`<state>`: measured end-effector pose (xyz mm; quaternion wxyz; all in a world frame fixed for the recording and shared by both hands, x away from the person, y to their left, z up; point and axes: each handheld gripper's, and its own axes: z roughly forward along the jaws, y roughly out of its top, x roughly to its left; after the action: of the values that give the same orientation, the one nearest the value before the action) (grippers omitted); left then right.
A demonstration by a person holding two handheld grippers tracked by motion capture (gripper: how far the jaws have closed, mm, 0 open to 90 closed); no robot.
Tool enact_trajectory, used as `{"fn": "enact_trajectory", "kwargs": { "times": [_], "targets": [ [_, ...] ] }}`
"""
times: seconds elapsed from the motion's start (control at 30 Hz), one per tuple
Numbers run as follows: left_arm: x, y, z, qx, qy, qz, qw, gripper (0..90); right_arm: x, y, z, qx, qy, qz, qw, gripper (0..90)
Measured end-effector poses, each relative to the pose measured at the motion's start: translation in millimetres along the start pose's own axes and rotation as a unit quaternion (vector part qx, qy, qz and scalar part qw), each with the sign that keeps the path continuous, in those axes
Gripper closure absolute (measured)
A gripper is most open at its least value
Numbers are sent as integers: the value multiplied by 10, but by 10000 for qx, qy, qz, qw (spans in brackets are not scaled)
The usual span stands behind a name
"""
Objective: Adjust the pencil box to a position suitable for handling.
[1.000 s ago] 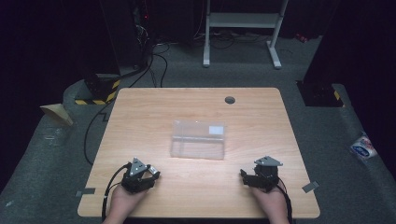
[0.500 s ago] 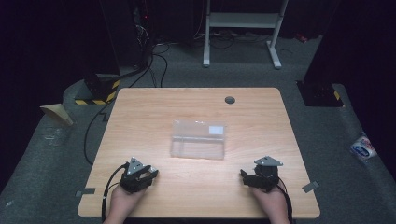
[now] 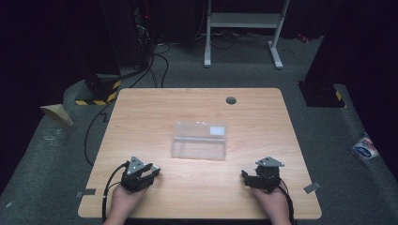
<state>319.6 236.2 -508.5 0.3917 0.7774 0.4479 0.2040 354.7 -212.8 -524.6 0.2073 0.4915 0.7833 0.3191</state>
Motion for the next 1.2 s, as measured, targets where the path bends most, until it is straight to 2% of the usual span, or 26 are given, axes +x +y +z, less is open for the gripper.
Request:
{"fn": "enact_trajectory", "kwargs": {
  "times": [0.13,0.2,0.27,0.4,0.53,0.83,0.87,1.2],
  "targets": [
    [-16,62,2,-17,0,3,10000,585,-5,0,0,2,7,-29,10000,136],
    [-16,96,3,-52,-4,-78,10000,585,-5,0,0,1,6,-29,10000,136],
    [-3,134,2,-51,61,-18,10000,585,-4,0,0,2,8,-27,10000,136],
    [0,190,-3,-121,92,-120,9998,585,-6,1,1,2,11,-32,10000,136],
    [3,251,-14,-161,106,-29,9998,585,-5,1,1,2,11,-32,10000,136],
    [-42,387,23,-241,67,-14,9997,585,-4,1,1,1,5,-32,10000,136],
    [-40,402,24,-236,98,52,9997,585,-4,1,1,0,5,-31,10000,136],
    [-66,508,72,-247,65,46,9997,585,-2,1,1,-3,7,-17,10000,137]
  ]
}}
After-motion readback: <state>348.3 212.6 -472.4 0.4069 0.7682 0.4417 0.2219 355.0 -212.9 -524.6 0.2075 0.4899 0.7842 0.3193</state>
